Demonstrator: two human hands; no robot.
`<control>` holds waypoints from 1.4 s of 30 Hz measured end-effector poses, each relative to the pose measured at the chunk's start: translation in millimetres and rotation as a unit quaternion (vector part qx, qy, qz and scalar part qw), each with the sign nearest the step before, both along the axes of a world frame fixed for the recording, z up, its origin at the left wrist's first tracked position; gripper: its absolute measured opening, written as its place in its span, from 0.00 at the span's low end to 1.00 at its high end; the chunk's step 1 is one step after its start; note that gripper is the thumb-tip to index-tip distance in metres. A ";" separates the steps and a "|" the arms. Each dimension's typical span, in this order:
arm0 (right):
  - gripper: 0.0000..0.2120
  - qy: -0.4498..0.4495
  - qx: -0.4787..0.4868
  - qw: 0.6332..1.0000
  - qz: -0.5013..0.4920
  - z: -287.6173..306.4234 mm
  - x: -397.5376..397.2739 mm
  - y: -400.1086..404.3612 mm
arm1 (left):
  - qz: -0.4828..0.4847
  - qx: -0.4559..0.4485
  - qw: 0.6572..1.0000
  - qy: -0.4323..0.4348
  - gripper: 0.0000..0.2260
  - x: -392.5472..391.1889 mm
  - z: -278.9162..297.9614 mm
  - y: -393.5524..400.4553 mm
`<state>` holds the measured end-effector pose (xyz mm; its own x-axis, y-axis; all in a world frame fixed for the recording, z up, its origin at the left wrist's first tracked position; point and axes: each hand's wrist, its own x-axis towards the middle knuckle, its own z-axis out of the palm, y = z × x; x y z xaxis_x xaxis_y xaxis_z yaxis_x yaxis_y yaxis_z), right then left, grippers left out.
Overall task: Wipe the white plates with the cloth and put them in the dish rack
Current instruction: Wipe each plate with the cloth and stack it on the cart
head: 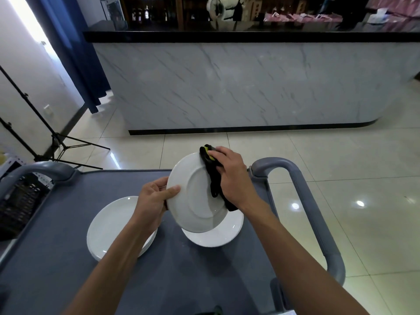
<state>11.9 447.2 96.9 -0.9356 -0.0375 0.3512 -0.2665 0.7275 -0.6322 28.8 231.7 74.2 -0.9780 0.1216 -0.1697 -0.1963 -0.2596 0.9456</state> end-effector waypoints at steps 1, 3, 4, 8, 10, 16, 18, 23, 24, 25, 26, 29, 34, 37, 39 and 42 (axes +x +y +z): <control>0.22 0.005 0.007 1.000 0.012 1.2 1.0 -5.1 | -0.001 -0.004 1.000 0.000 0.12 0.5 -0.3 1.3; 0.23 0.015 0.022 0.999 0.030 2.8 3.5 -16.1 | -0.001 -0.003 1.000 0.000 0.13 1.2 -1.1 3.7; 0.23 0.021 0.033 0.998 0.039 2.6 5.4 -21.3 | -0.001 -0.002 1.000 0.002 0.13 1.3 -1.5 4.4; 0.27 0.044 0.083 0.993 0.073 -5.5 17.1 -36.6 | 0.006 0.006 1.000 0.003 0.15 1.7 -3.3 2.6; 0.28 0.042 0.089 0.992 0.079 -11.0 22.3 -38.7 | 0.014 0.003 1.000 0.004 0.14 2.6 -5.3 0.9; 0.26 0.032 0.070 0.995 0.056 -26.1 29.2 -30.9 | 0.019 -0.018 1.000 -0.005 0.12 5.5 -13.3 0.2; 0.23 0.030 0.045 0.998 0.025 -30.7 28.6 -24.1 | 0.023 -0.021 0.999 -0.008 0.13 5.7 -13.6 -0.1; 0.22 0.008 -0.007 0.999 -0.038 -37.3 24.9 -0.3 | 0.006 -0.039 0.999 0.021 0.10 5.2 -10.0 -0.5; 0.22 0.008 -0.007 0.999 -0.047 -37.9 26.1 3.7 | 0.000 -0.050 0.998 0.038 0.10 5.5 -8.9 0.6; 0.23 0.010 -0.004 0.999 -0.053 -38.6 27.9 7.7 | -0.002 -0.070 0.996 0.055 0.10 5.7 -7.6 2.6; 0.23 0.011 0.000 0.998 -0.057 -39.3 29.4 11.7 | 0.001 -0.102 0.992 0.075 0.09 5.6 -7.4 4.7; 0.23 0.006 0.010 0.997 -0.070 -41.4 35.0 22.7 | 0.028 -0.261 0.953 0.148 0.11 2.7 -10.5 12.4; 0.20 0.017 0.018 0.994 -0.103 -40.8 49.8 41.2 | 0.010 -0.432 0.864 0.259 0.04 2.4 -19.0 27.0; 0.20 0.014 0.015 0.992 -0.124 -41.3 58.9 51.2 | -0.019 -0.482 0.814 0.324 0.06 5.2 -24.2 34.8; 0.19 0.009 0.008 0.991 -0.134 -43.3 65.2 56.9 | -0.031 -0.517 0.767 0.378 0.07 9.6 -26.9 40.5; 0.19 0.001 -0.001 0.990 -0.143 -47.8 73.0 64.5 | -0.029 -0.539 0.728 0.423 0.09 14.3 -34.4 47.4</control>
